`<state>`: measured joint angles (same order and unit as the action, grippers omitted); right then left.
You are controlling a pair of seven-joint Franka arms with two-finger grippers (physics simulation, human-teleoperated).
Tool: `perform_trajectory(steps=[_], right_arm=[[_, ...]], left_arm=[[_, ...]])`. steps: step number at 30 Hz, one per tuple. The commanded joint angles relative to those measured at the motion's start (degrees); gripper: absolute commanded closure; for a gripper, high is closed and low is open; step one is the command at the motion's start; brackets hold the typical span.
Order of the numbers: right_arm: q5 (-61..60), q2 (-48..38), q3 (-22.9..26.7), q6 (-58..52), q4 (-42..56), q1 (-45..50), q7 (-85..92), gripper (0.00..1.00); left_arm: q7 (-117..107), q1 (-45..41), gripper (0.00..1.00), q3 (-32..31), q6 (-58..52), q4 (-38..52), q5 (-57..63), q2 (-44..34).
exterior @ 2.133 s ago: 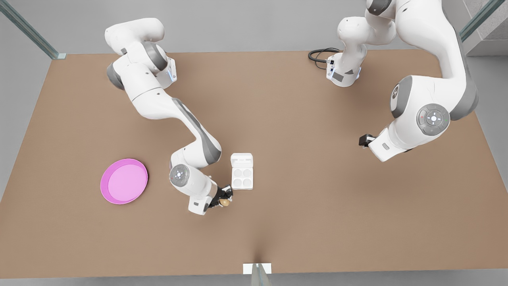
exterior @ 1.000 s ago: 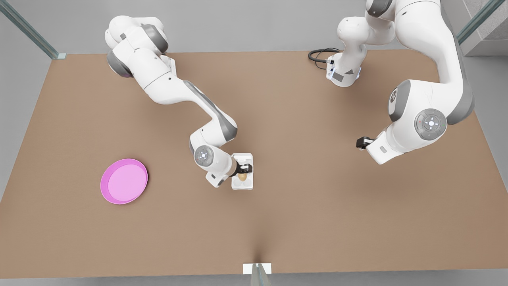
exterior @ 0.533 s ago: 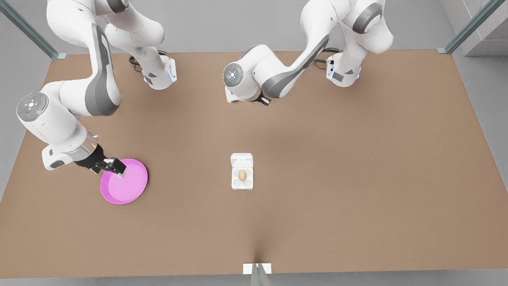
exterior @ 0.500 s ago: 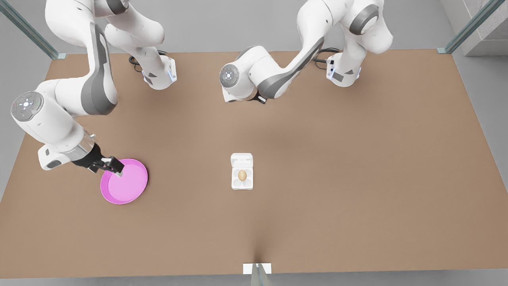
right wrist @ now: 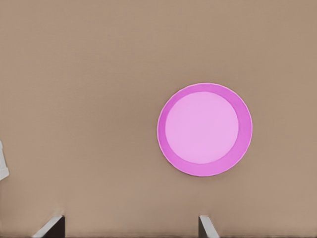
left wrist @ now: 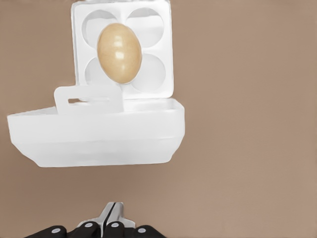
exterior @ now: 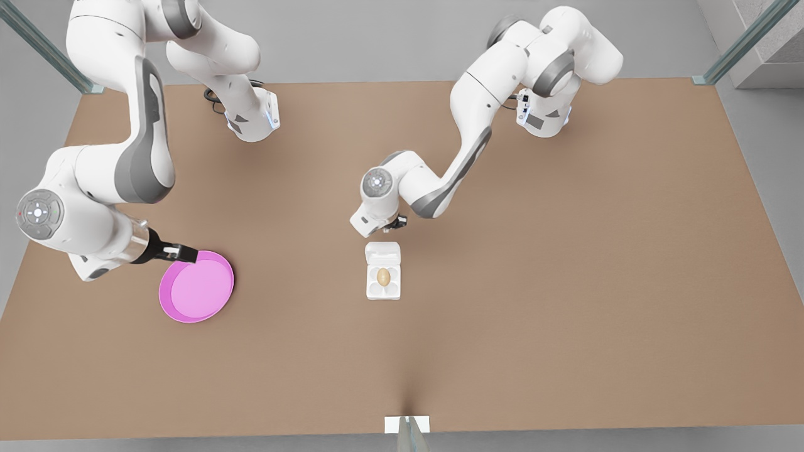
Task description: Pack egg into the box and close the box lid
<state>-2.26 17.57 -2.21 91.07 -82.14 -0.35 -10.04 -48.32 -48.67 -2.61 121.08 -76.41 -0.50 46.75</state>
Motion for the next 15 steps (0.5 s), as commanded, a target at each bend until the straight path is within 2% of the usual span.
perform_trajectory(steps=[1, 15], right_arm=[[-1.6, 0.1, -0.1, -5.6, 0.0, -0.1, 4.0, 0.00], [-1.5, 0.5, 0.0, -5.2, 0.7, -0.4, 4.2, 0.00]], left_arm=[[-17.9, 0.8, 0.79, 0.0, 9.9, 0.0, 0.7, 0.2], [-17.1, 3.7, 0.79, 0.2, 10.6, 1.0, 3.1, 0.5]])
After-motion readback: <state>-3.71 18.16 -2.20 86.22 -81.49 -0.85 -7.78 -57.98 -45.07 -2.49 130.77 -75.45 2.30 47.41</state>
